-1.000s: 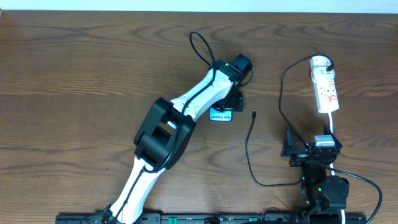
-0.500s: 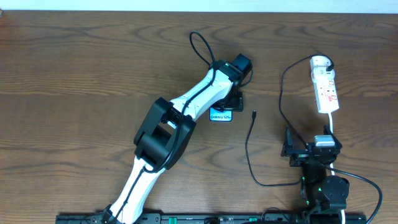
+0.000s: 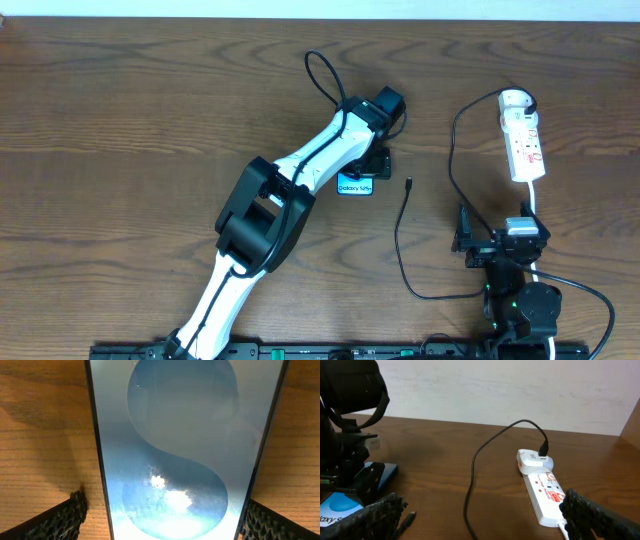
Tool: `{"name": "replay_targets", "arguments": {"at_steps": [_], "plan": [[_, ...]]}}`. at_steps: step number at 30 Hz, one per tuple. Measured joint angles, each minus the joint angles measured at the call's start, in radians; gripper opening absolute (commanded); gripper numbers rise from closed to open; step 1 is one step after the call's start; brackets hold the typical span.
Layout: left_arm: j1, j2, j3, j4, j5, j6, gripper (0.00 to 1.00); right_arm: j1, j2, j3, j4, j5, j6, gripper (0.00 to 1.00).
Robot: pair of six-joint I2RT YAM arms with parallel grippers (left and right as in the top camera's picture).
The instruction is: Plug charger to phone and switch on socket
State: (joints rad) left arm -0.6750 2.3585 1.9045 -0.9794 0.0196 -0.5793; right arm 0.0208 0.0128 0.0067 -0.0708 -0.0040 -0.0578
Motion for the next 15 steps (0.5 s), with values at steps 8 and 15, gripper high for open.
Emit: {"name": "replay_targets", "arguments": {"at_steps": [8, 15], "plan": [[0.000, 0.000, 0.000, 0.000, 0.000, 0.000, 0.98, 0.000, 0.000, 0.000, 0.000, 0.000, 0.000, 0.99], [0.000, 0.000, 0.000, 0.000, 0.005, 0.000, 0.98, 0.000, 0.000, 0.000, 0.000, 0.000, 0.000, 0.99]]}}
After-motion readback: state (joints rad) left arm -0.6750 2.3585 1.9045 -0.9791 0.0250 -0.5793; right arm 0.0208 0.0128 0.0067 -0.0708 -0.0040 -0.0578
